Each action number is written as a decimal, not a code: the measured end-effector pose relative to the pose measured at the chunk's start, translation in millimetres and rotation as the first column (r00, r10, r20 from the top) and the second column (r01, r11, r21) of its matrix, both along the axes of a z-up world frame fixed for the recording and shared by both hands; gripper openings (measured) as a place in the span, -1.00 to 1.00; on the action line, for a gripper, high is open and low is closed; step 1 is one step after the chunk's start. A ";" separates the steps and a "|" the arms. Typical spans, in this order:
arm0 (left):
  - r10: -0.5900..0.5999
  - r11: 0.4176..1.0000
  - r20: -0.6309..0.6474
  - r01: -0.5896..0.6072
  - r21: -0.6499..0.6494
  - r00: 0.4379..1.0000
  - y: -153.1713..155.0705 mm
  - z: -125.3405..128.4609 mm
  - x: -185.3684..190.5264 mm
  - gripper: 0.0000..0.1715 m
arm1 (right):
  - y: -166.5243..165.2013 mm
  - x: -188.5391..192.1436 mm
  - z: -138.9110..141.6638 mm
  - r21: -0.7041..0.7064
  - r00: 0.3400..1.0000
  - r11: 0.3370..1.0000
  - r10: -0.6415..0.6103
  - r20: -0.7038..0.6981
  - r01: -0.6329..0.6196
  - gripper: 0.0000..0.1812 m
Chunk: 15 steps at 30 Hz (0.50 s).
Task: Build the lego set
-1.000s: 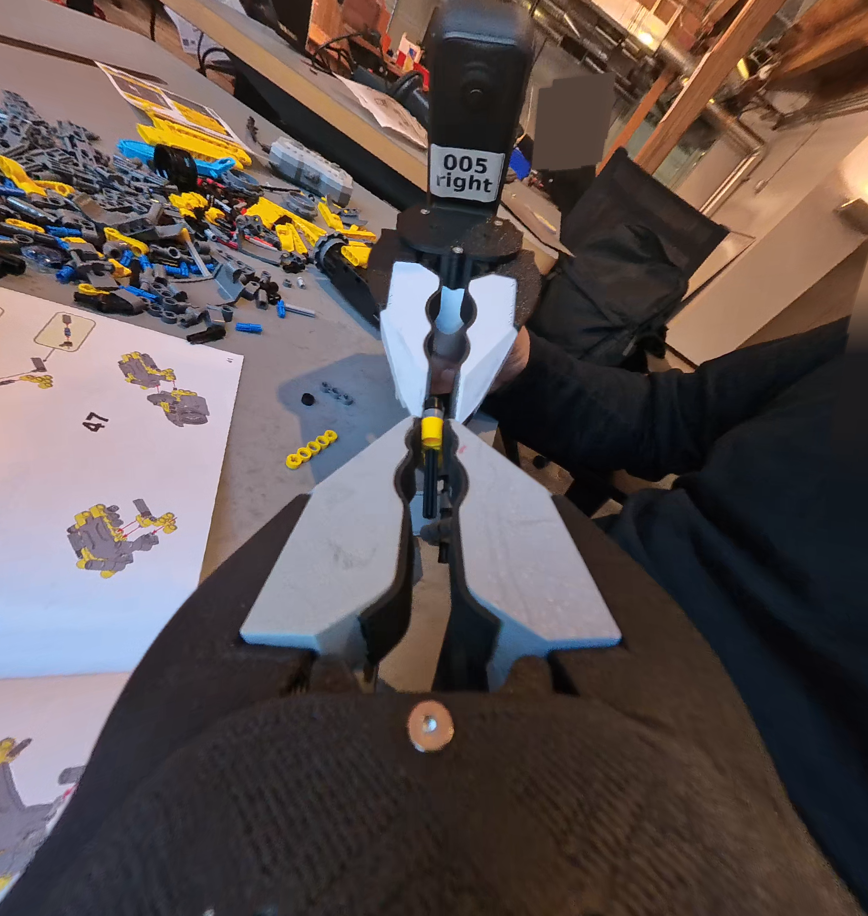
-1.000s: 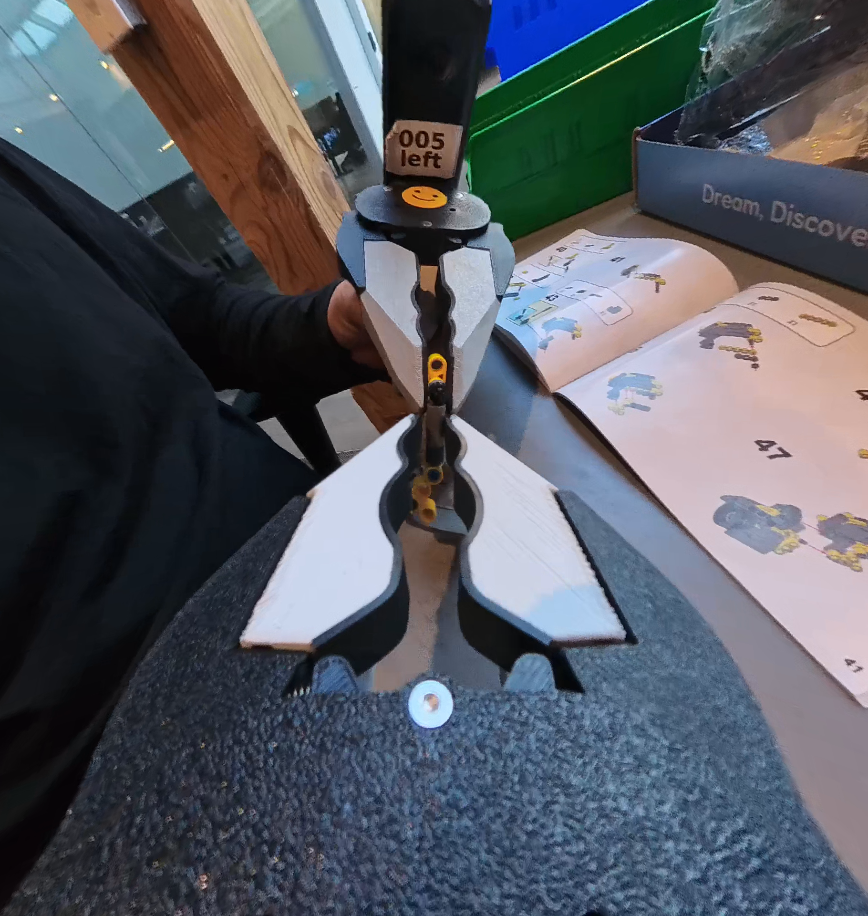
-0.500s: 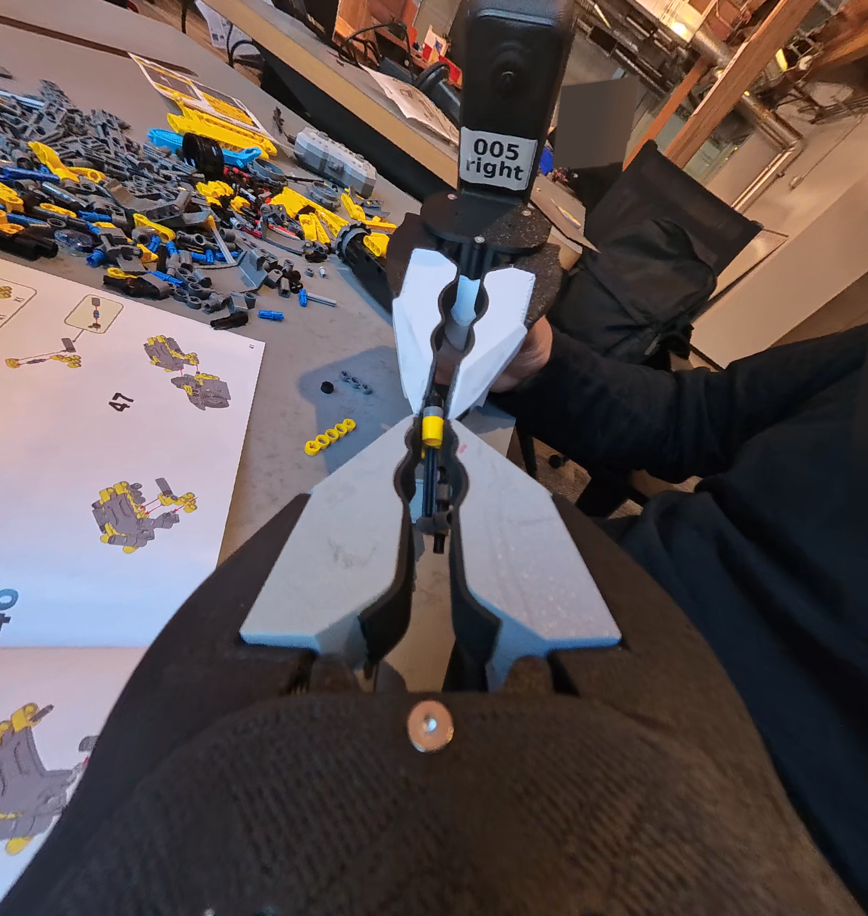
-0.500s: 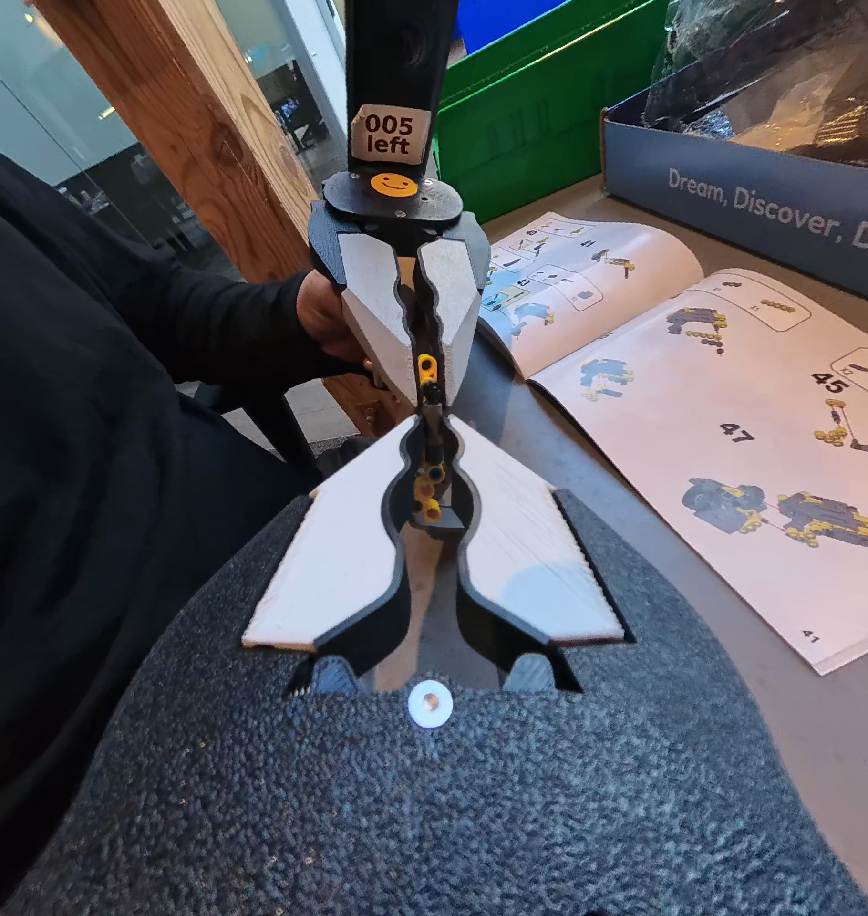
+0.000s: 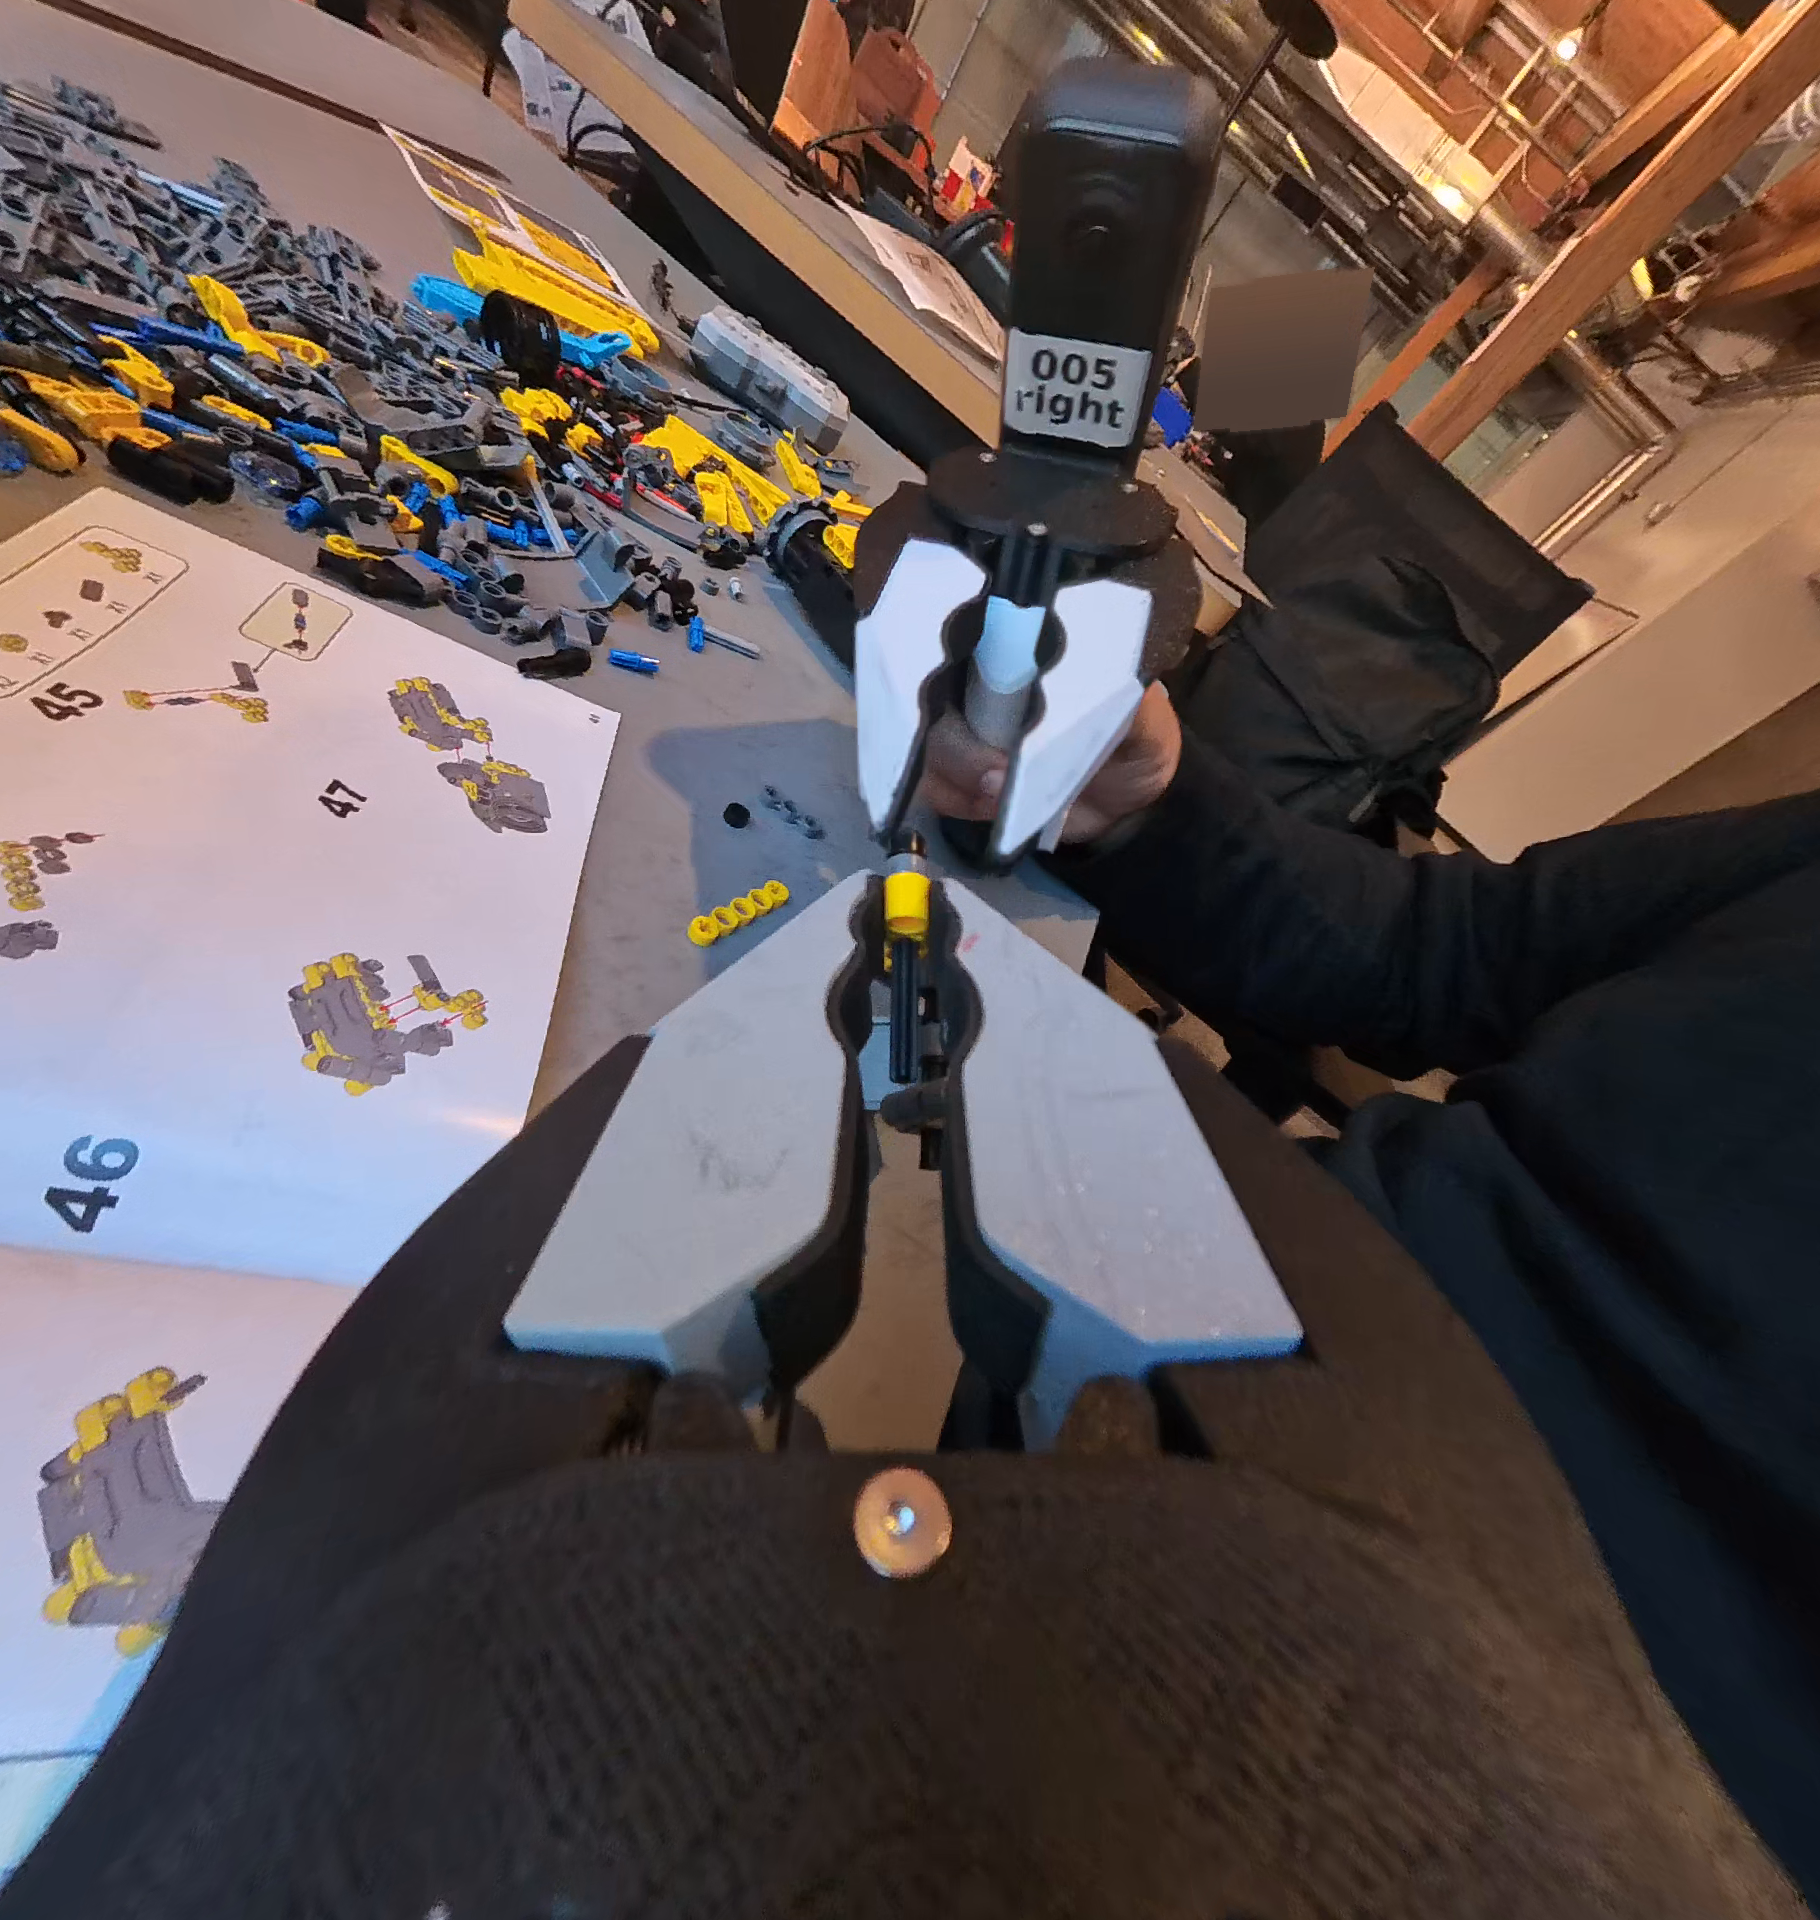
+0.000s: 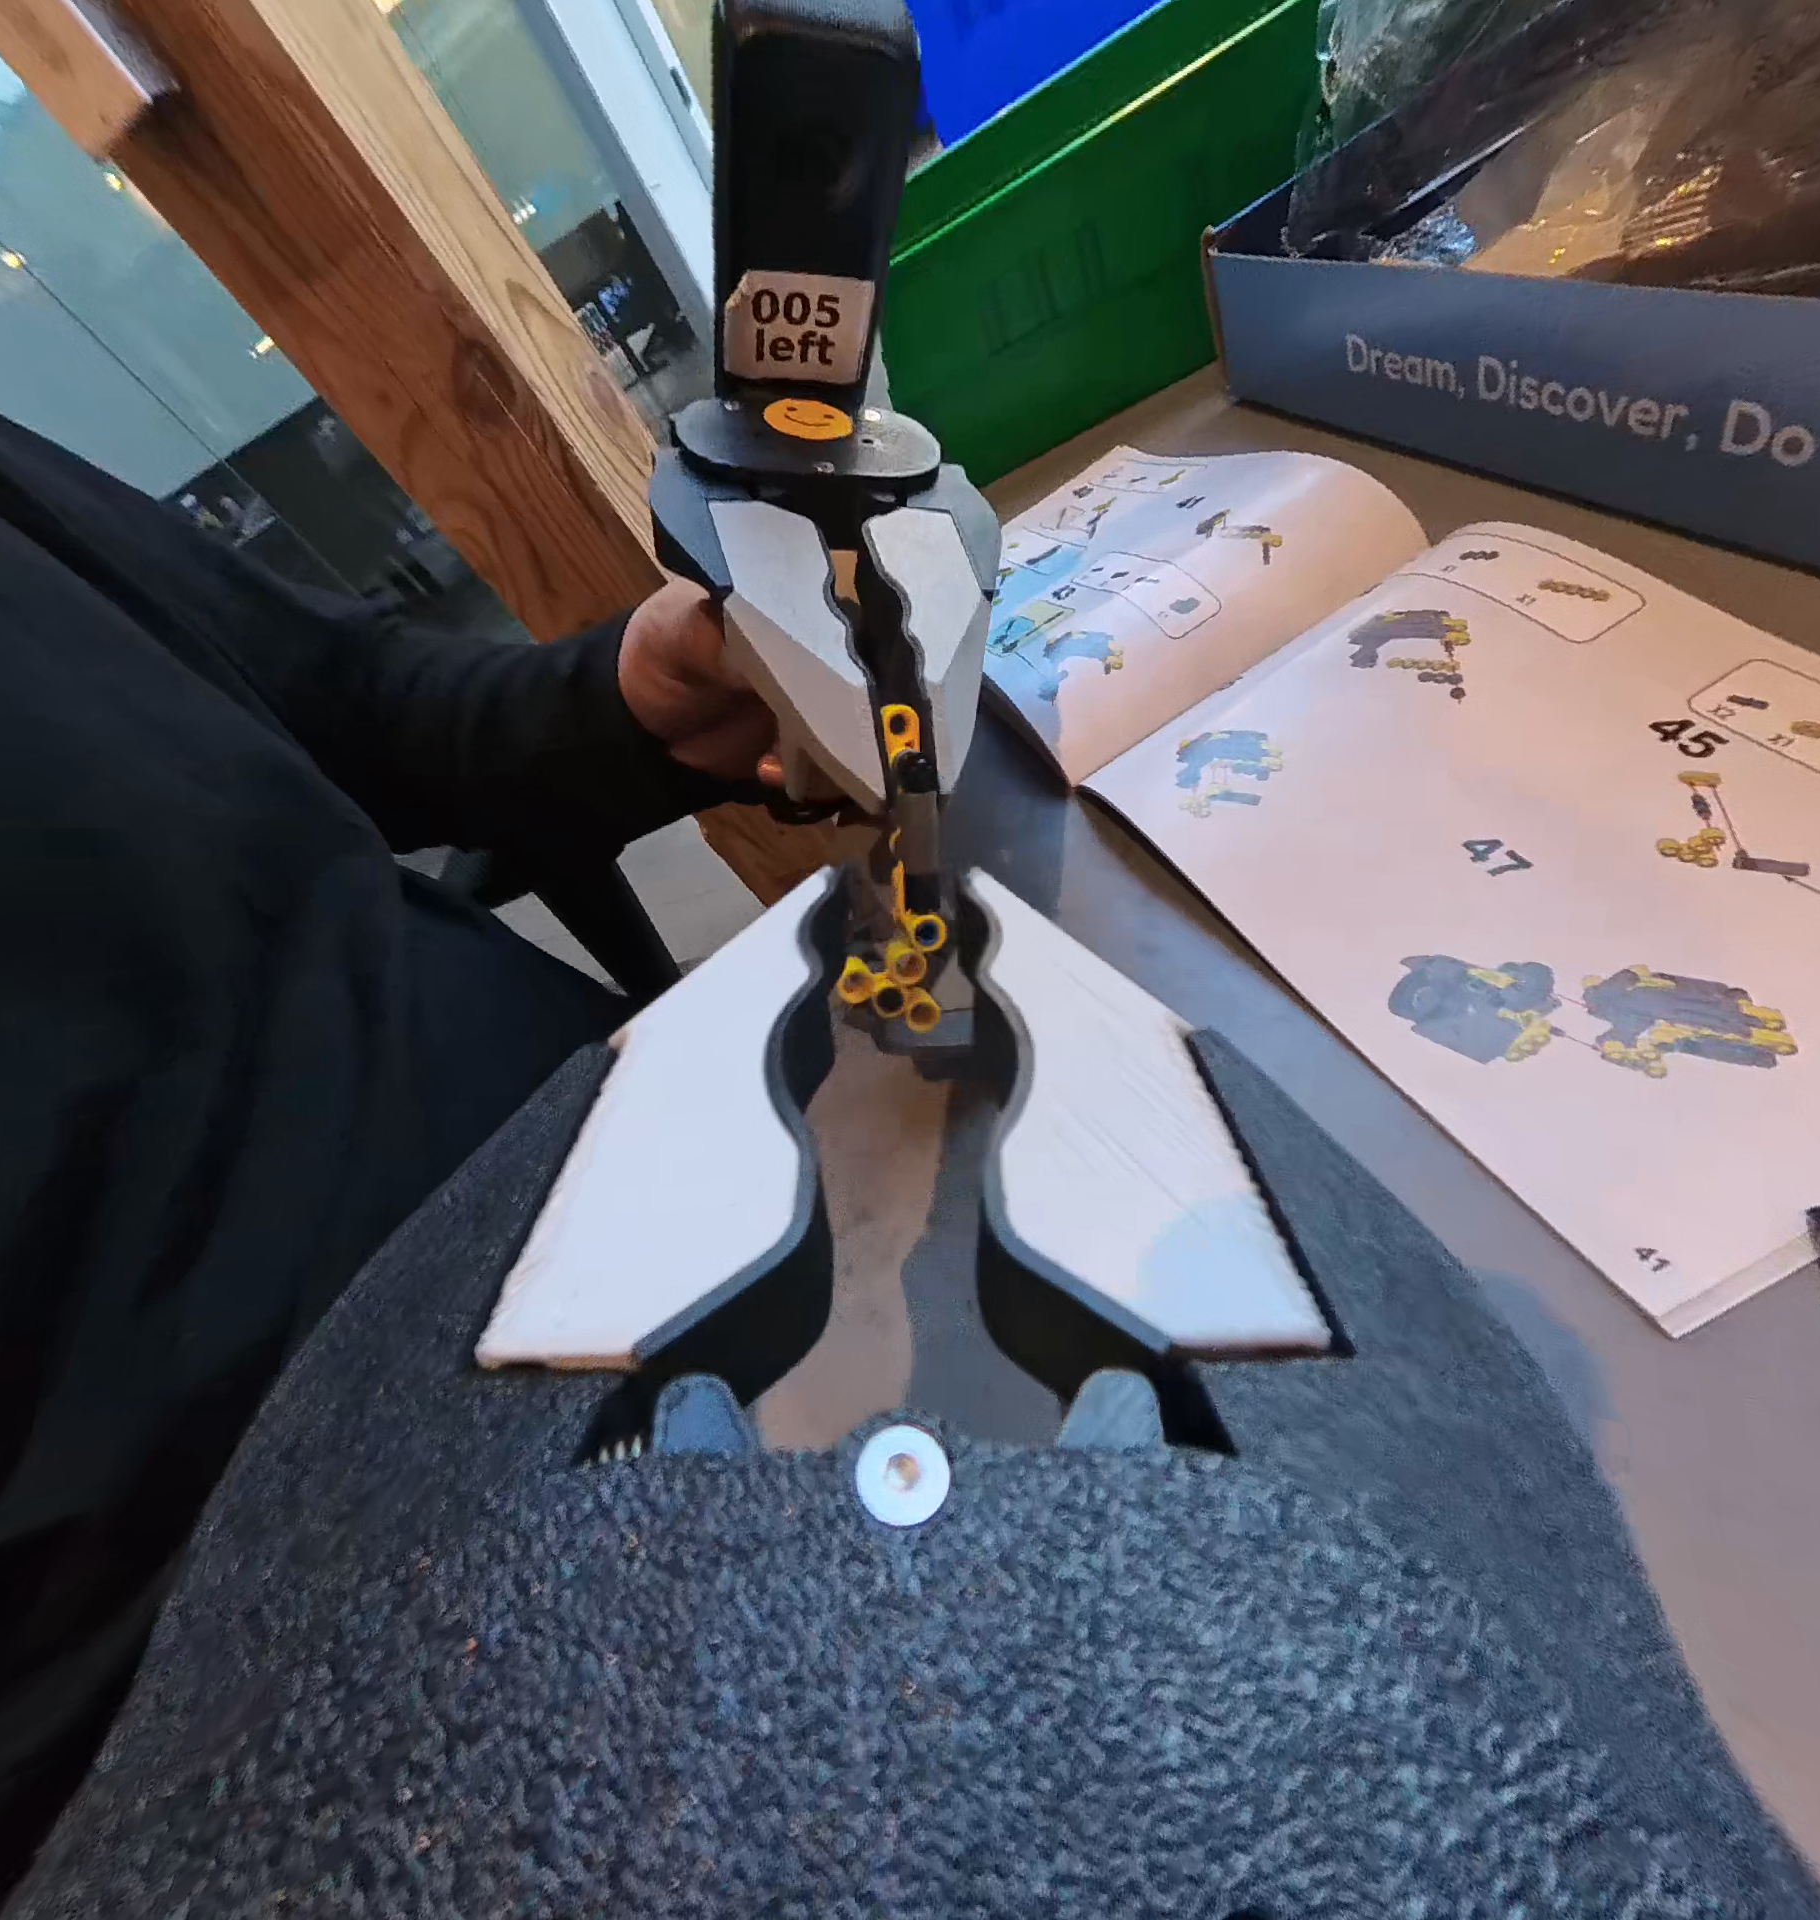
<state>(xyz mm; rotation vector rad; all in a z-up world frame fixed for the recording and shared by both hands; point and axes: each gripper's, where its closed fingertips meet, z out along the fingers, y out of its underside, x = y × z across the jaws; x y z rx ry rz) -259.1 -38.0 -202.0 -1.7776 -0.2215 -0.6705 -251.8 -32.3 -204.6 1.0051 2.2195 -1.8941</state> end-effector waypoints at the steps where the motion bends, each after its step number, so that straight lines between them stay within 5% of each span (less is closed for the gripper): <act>1: -0.002 1.000 0.000 0.002 -0.002 1.000 0.2 -0.4 0.3 -0.93 | -1.1 0.1 -2.2 0.017 1.000 1.000 0.004 0.002 -0.004 -0.78; 8: -0.016 1.000 -0.003 0.016 -0.015 1.000 2.2 -2.7 5.2 -0.93 | -10.0 -0.2 -17.4 0.122 0.999 0.992 0.035 0.022 -0.037 -0.85; 15: -0.007 1.000 0.007 0.007 -0.024 1.000 0.8 -3.5 2.2 -0.93 | -8.1 -1.8 -11.6 0.056 0.998 0.997 0.046 0.046 -0.049 -0.92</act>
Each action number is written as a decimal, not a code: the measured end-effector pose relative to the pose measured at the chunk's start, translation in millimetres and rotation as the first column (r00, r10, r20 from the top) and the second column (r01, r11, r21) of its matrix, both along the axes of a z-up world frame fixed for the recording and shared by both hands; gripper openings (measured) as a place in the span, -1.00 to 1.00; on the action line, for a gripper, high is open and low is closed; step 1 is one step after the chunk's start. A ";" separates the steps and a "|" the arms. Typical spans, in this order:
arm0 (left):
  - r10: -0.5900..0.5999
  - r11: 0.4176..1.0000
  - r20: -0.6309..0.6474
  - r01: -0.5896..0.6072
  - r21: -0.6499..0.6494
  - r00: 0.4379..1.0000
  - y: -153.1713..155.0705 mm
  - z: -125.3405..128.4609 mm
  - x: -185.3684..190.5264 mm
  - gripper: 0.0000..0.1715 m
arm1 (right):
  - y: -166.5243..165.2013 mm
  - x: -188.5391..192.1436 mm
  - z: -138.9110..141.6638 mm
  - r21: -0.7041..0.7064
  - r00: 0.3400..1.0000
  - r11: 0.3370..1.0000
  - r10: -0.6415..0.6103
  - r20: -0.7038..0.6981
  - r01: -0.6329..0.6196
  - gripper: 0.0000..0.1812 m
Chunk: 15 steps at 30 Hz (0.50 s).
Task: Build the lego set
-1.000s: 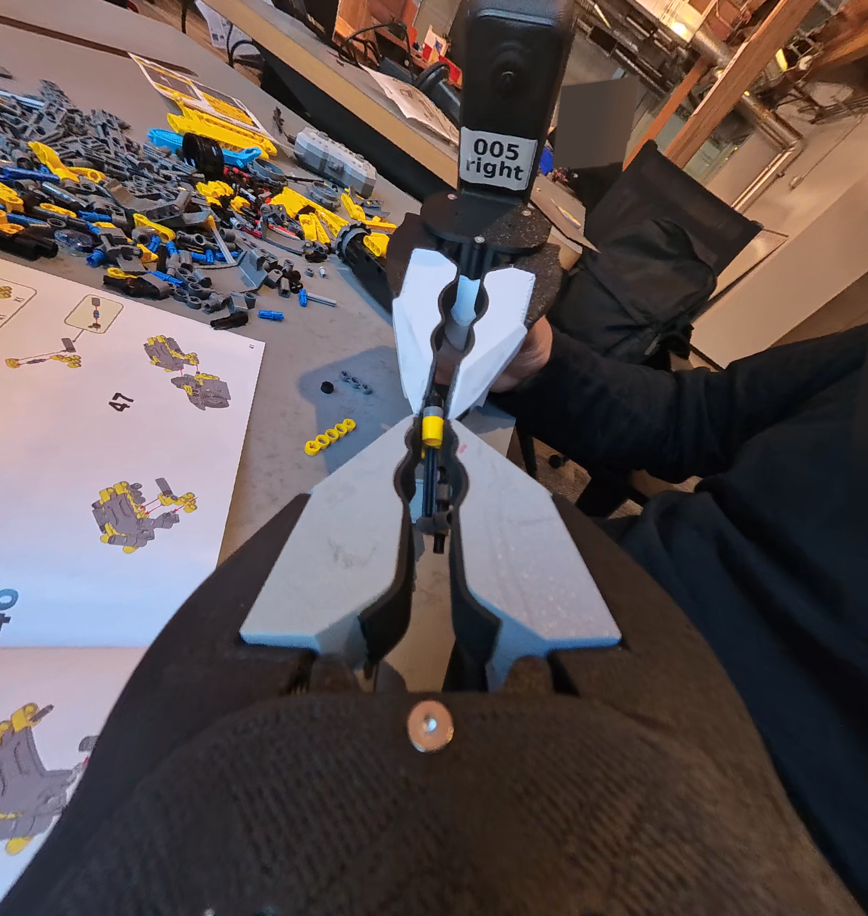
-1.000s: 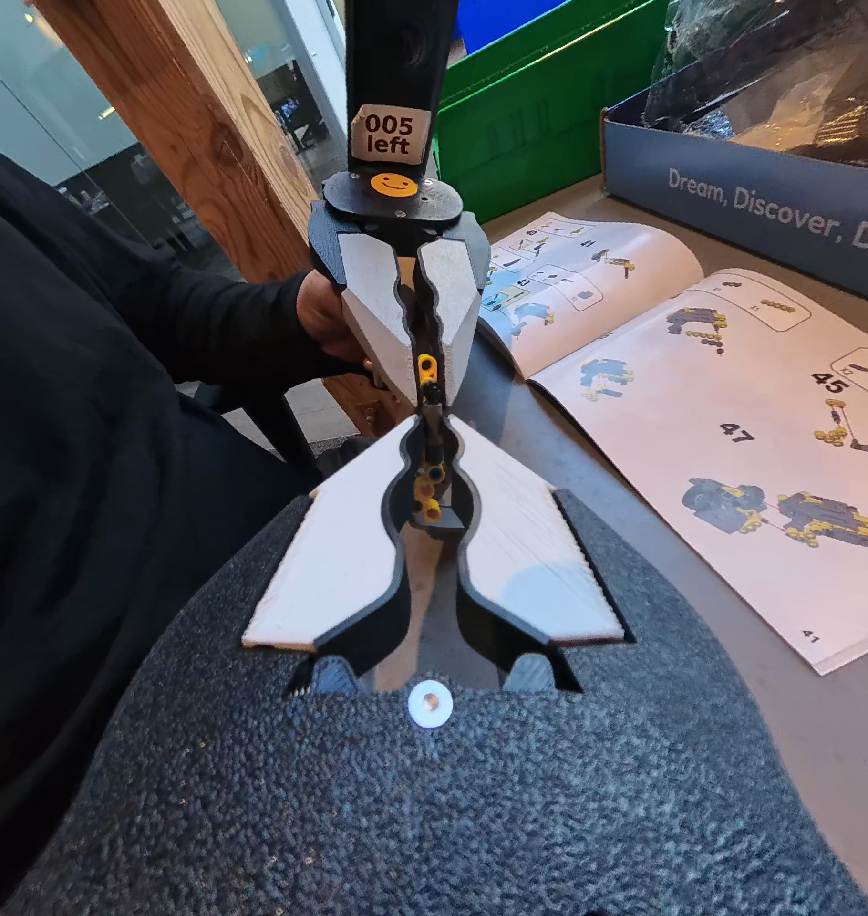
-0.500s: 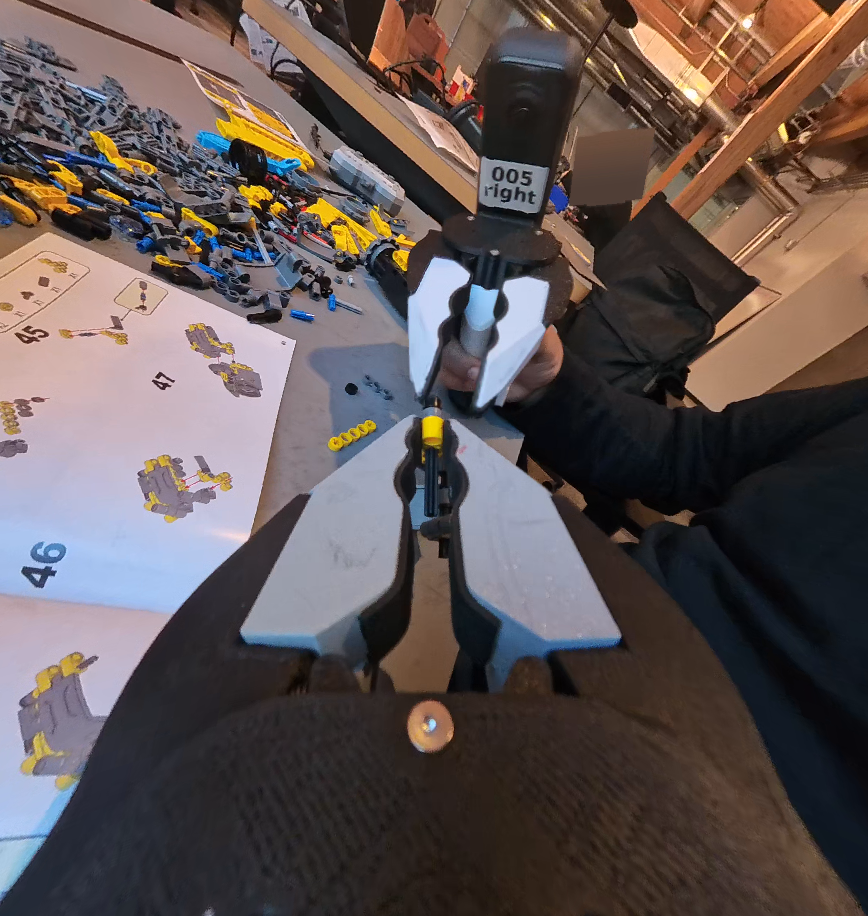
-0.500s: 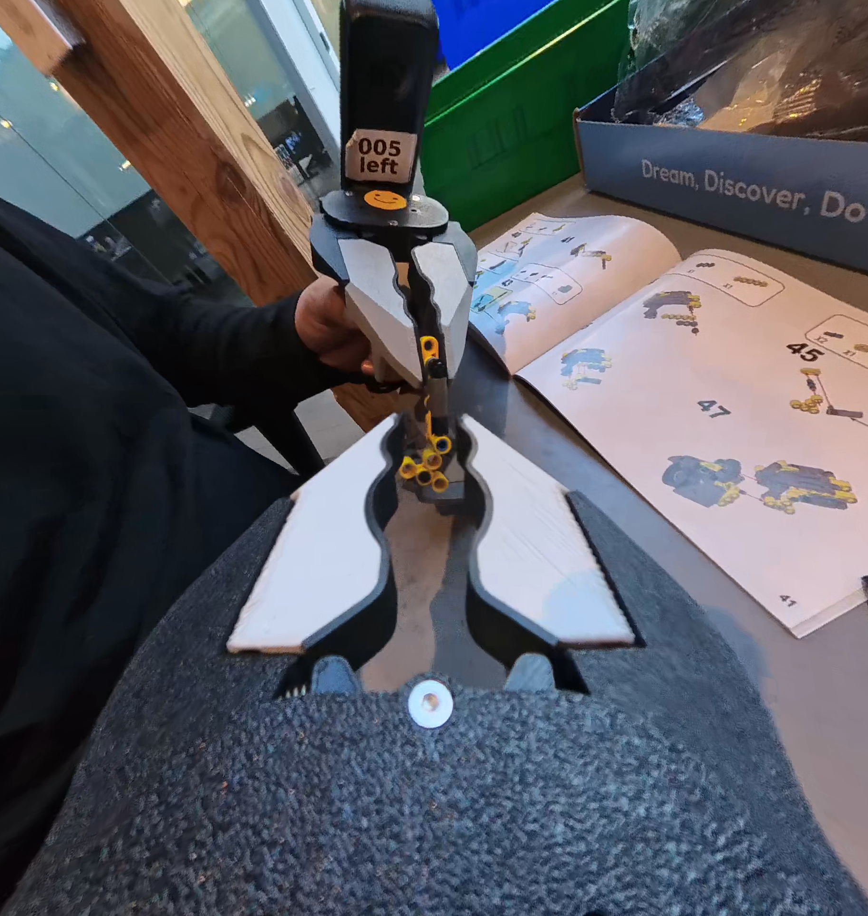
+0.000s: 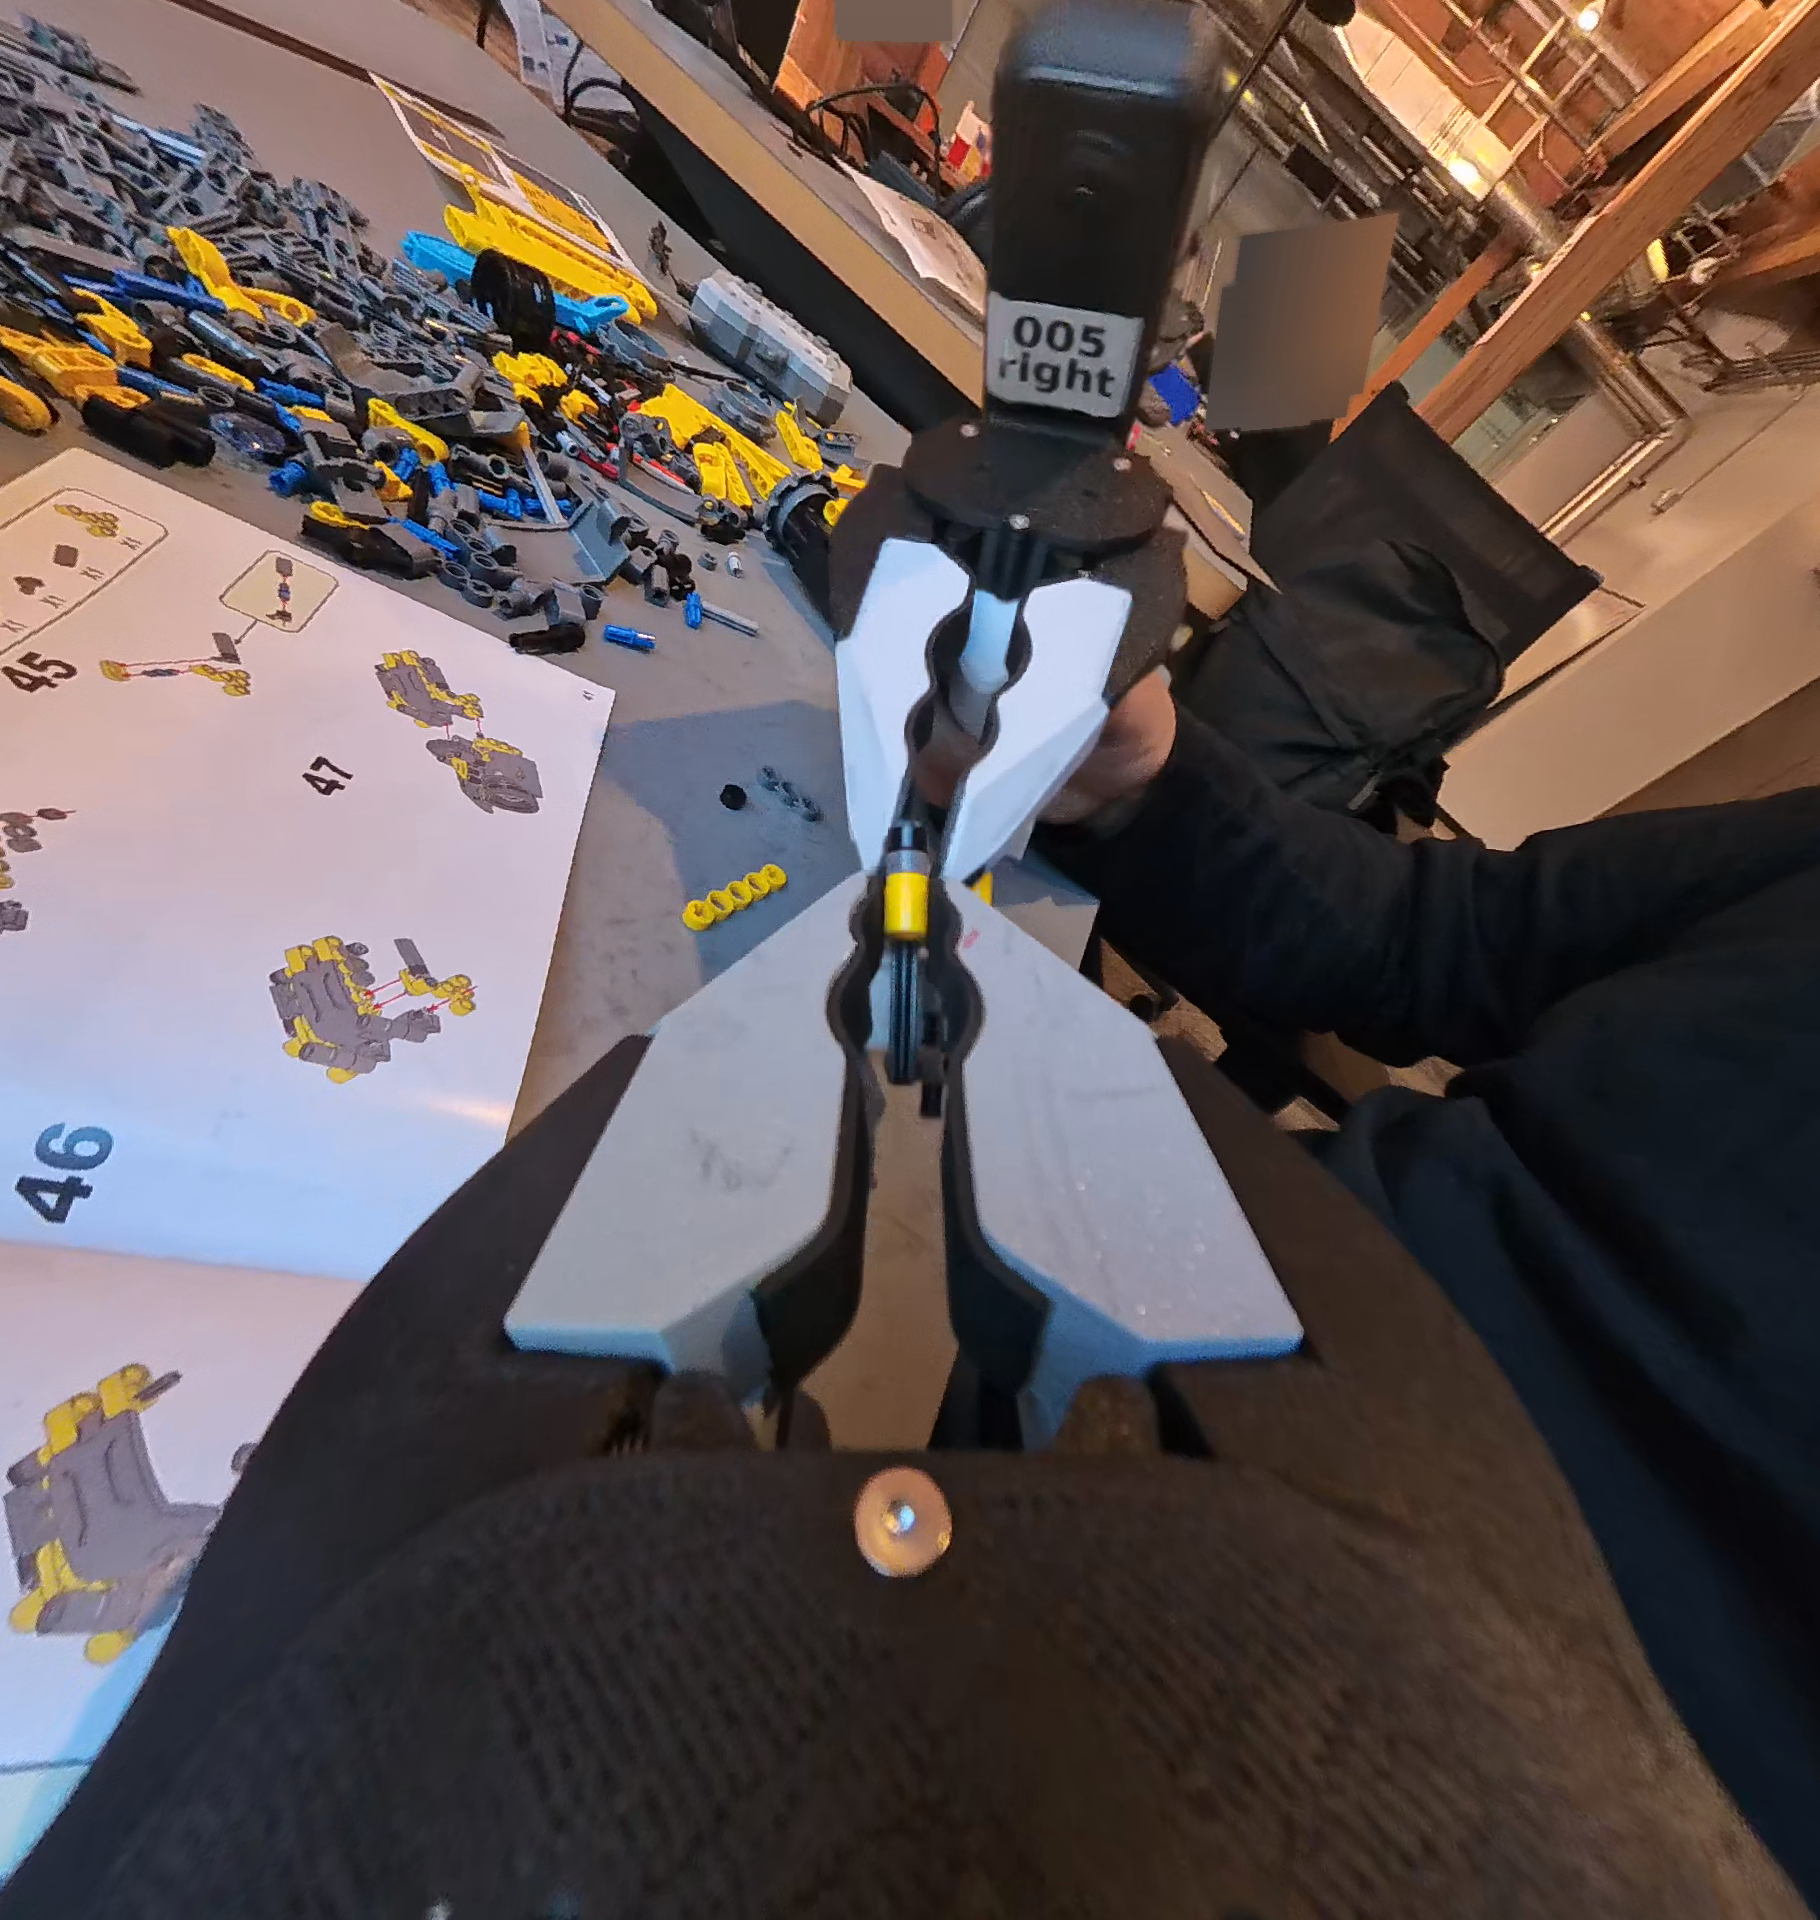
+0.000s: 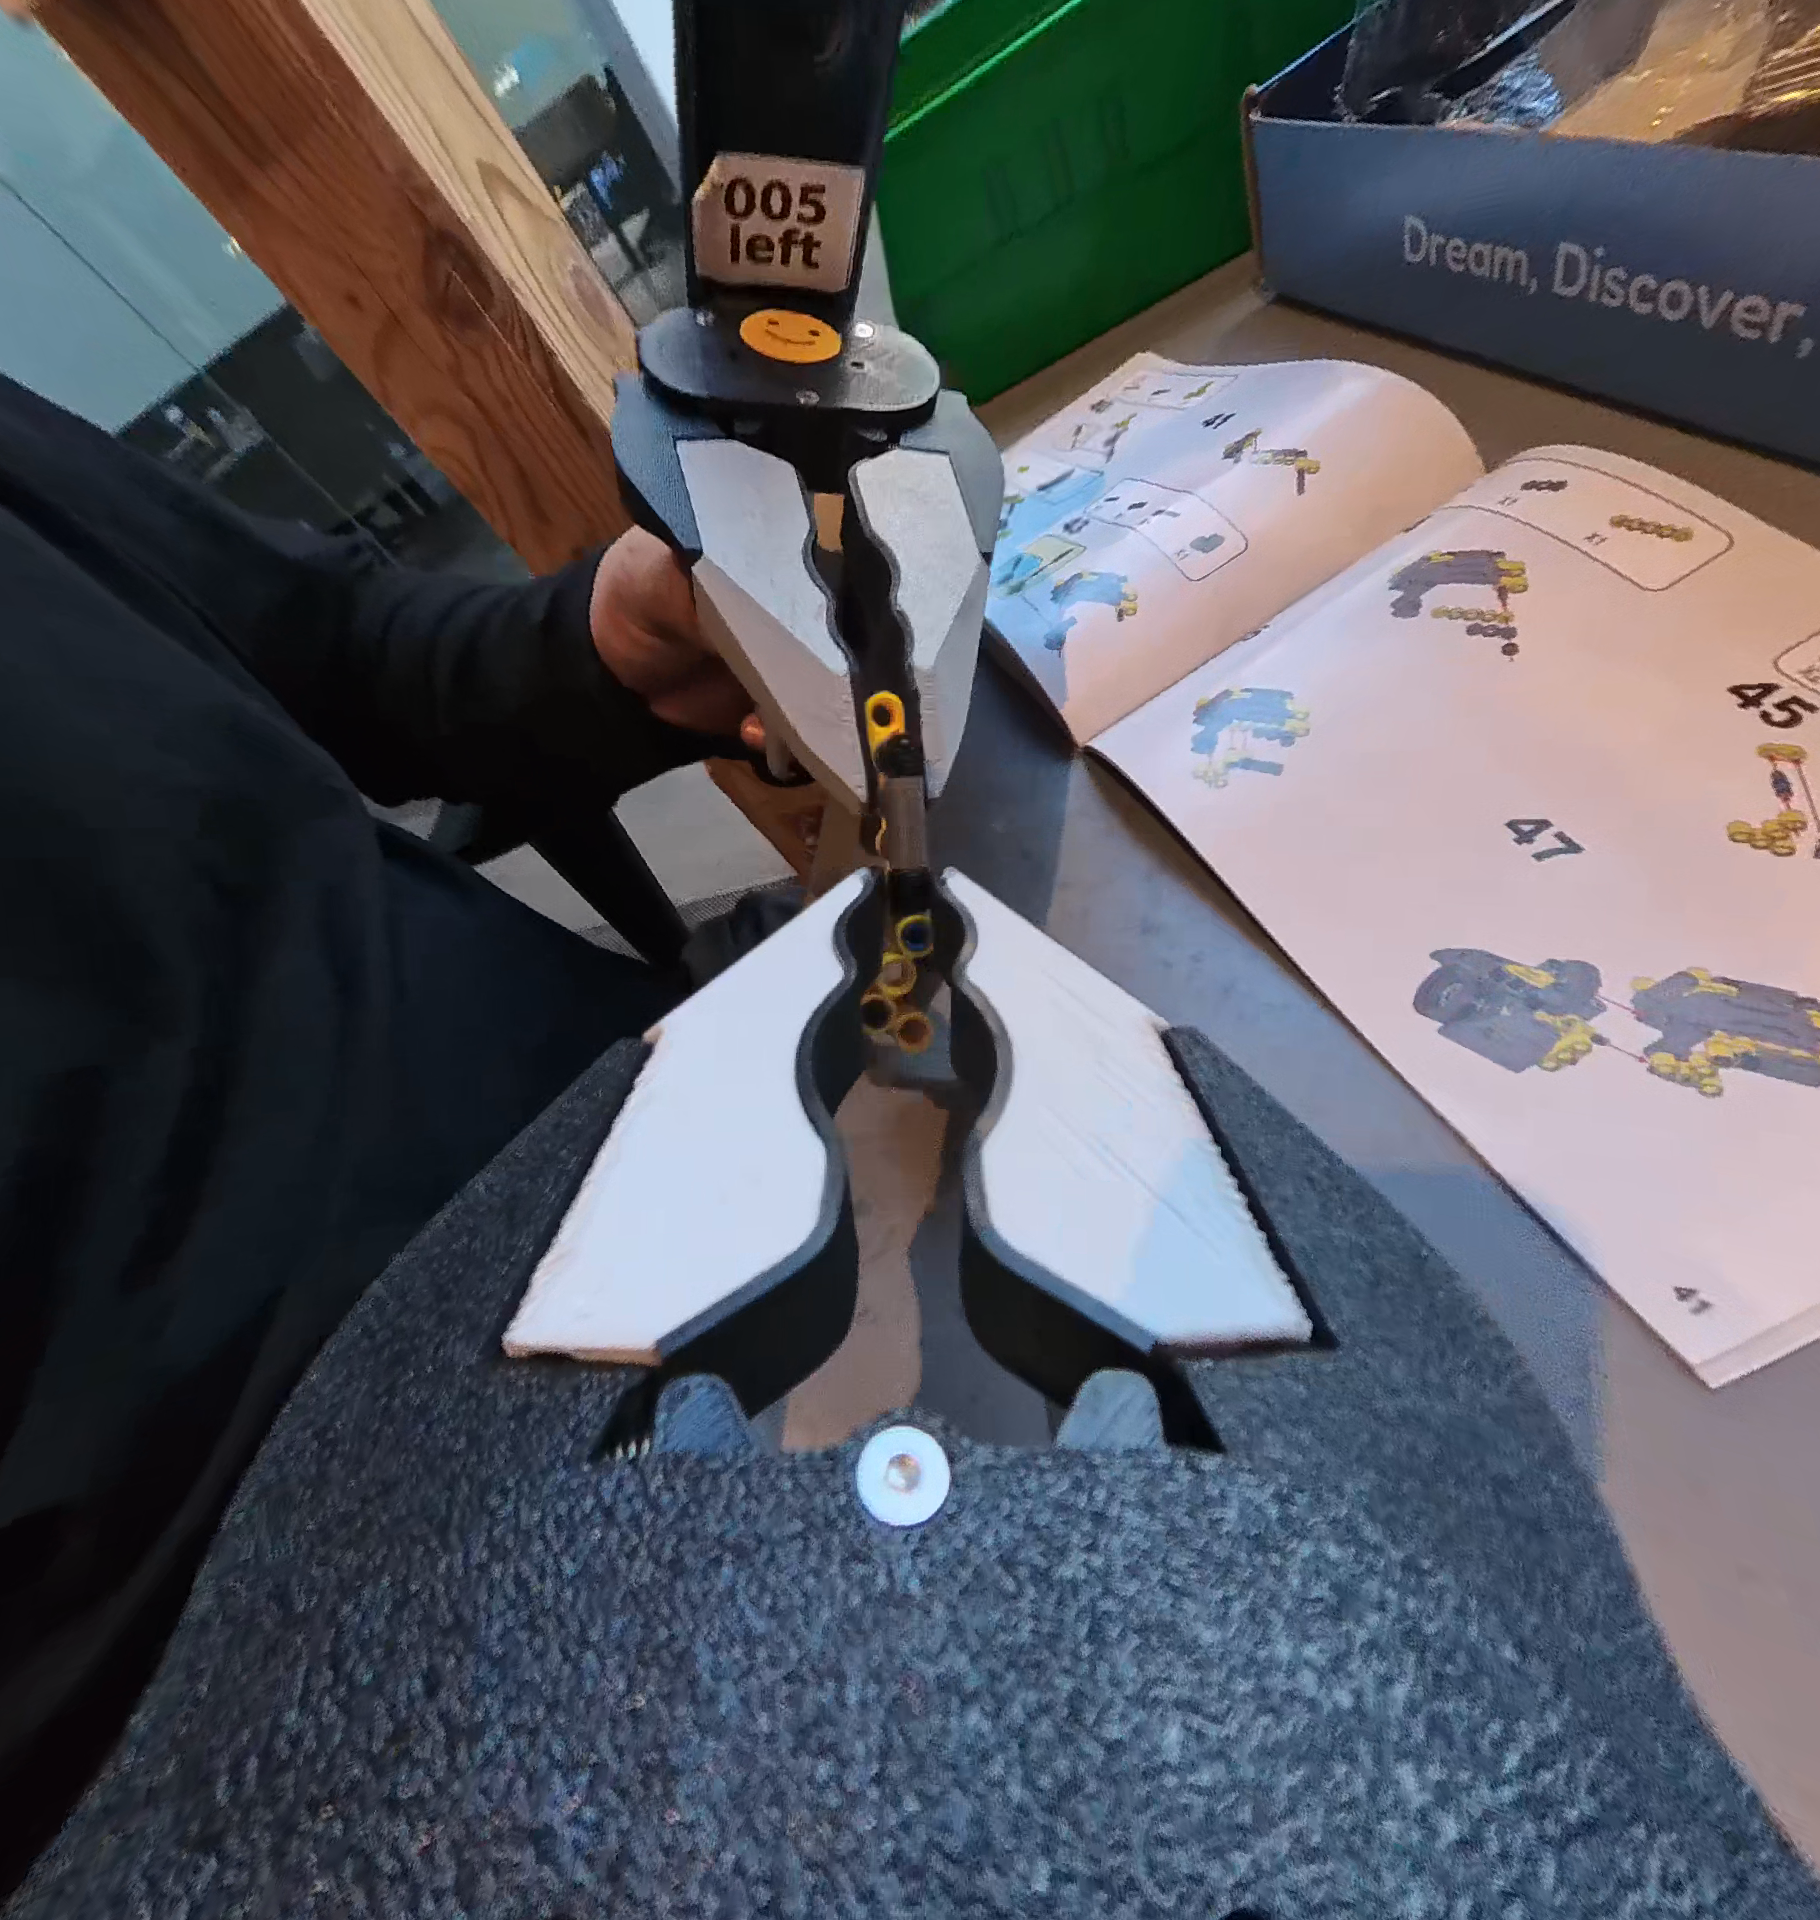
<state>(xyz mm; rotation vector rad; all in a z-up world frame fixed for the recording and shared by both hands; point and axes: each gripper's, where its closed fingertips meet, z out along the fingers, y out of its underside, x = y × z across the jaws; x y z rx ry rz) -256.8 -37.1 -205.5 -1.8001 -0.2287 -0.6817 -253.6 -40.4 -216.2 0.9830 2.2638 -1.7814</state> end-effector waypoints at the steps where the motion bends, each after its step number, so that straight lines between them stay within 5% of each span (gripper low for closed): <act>1: 0.002 1.000 0.003 -0.002 -0.009 1.000 -0.2 -1.3 -0.4 -0.93 | 1.9 -1.5 1.7 -0.020 1.000 1.000 -0.009 0.008 0.009 -0.92; 15: 0.001 0.999 0.038 0.001 -0.052 0.999 0.1 -8.1 0.1 -0.93 | 7.2 -7.7 4.7 -0.124 0.994 0.991 -0.029 0.104 0.041 -0.93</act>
